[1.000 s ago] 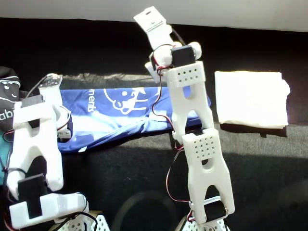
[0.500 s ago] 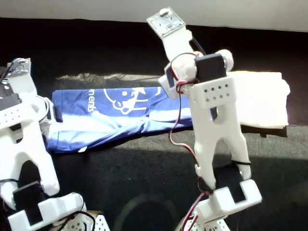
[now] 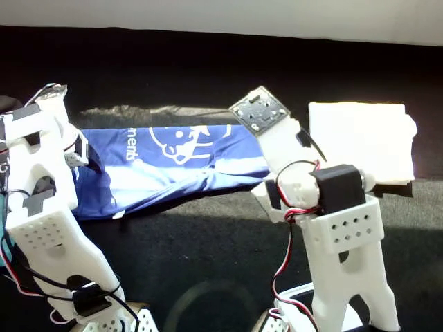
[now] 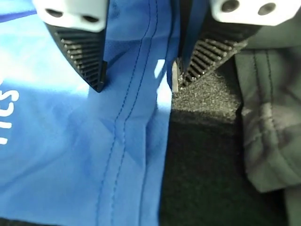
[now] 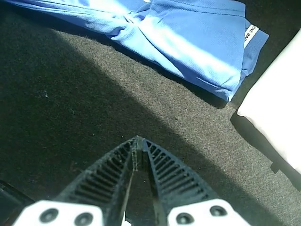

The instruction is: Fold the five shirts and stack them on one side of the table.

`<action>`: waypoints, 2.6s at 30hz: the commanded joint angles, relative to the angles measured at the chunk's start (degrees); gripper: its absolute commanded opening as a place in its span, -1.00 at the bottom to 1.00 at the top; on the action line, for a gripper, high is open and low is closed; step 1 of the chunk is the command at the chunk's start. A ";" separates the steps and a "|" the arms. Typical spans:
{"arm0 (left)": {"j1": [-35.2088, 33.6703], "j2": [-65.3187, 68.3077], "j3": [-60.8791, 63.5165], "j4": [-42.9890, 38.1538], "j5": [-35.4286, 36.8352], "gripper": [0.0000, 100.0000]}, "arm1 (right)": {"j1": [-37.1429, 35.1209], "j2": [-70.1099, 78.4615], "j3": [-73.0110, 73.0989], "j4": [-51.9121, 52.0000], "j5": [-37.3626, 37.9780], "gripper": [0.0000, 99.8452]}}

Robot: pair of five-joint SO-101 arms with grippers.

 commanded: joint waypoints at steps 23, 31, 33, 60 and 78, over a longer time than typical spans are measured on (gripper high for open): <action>-0.40 12.62 -16.13 8.88 -0.44 -0.98 | 6.73 -4.70 4.00 0.31 0.53 -0.99; -4.18 12.44 -24.31 16.79 -0.62 -0.98 | 8.22 -4.70 6.37 0.31 0.53 -0.99; -4.26 12.44 -28.53 21.89 -1.58 -0.98 | 10.24 -4.79 10.07 -0.57 0.62 -0.99; 44.62 -19.65 -18.77 28.84 10.99 -0.98 | 37.32 -40.22 84.88 -47.25 7.38 -0.99; 56.31 6.11 -46.90 16.26 16.79 -0.98 | 42.68 -69.32 94.99 -36.18 3.43 -0.99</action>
